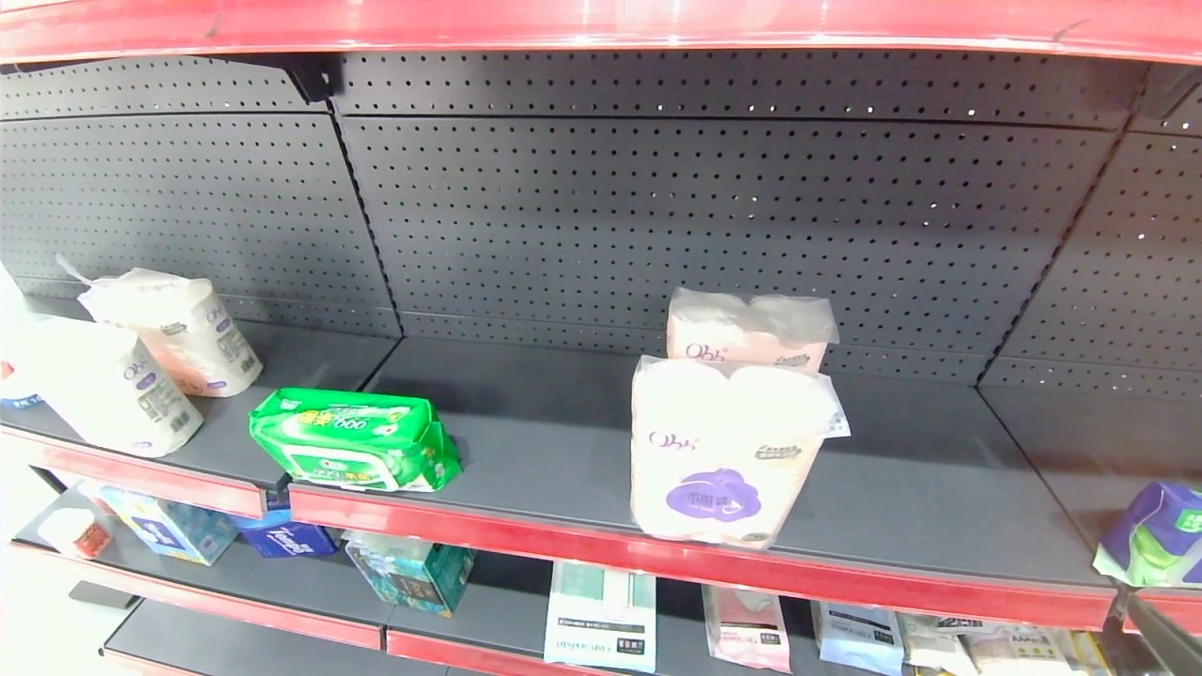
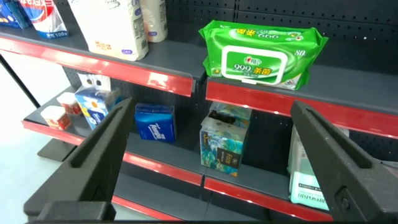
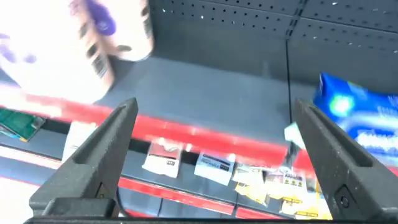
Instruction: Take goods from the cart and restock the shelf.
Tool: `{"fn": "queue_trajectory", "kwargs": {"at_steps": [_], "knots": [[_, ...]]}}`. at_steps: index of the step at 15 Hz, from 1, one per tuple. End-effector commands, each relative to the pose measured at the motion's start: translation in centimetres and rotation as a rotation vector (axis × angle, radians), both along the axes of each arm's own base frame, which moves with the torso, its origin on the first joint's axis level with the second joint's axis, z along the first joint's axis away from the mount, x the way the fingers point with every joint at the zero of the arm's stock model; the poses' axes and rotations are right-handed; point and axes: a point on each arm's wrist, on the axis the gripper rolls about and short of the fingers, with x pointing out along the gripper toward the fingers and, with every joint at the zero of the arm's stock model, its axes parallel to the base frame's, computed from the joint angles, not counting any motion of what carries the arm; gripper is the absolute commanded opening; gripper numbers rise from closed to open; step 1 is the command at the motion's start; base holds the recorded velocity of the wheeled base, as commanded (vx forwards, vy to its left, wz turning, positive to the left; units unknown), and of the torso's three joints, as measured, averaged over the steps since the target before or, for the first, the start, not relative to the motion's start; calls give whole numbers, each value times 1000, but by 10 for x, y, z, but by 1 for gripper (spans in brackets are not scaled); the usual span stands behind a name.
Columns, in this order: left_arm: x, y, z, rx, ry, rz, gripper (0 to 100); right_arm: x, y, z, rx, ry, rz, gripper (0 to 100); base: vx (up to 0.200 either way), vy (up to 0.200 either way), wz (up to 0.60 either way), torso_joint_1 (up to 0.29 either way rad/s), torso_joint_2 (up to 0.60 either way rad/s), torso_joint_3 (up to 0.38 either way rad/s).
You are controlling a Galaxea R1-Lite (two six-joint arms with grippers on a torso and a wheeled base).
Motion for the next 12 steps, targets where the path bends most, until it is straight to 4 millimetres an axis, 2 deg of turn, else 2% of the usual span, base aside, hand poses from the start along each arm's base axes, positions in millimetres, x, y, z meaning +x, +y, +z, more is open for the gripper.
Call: {"fn": "queue_trajectory", "kwargs": {"at_steps": [1, 5, 8, 12], "knots": [[0, 0, 0, 0, 1, 1, 100, -41, 4, -37, 5, -130, 16, 100, 0, 0, 0, 0, 0, 0], [0, 0, 0, 0, 1, 1, 100, -40, 7, -42, 31, -60, 180, 100, 0, 0, 0, 0, 0, 0], [0, 0, 0, 0, 1, 1, 100, -43, 5, -42, 37, -87, 293, 100, 0, 0, 0, 0, 0, 0], [0, 0, 0, 0, 1, 0, 100, -49, 3, -44, 27, -184, 111, 100, 0, 0, 0, 0, 0, 0]]}}
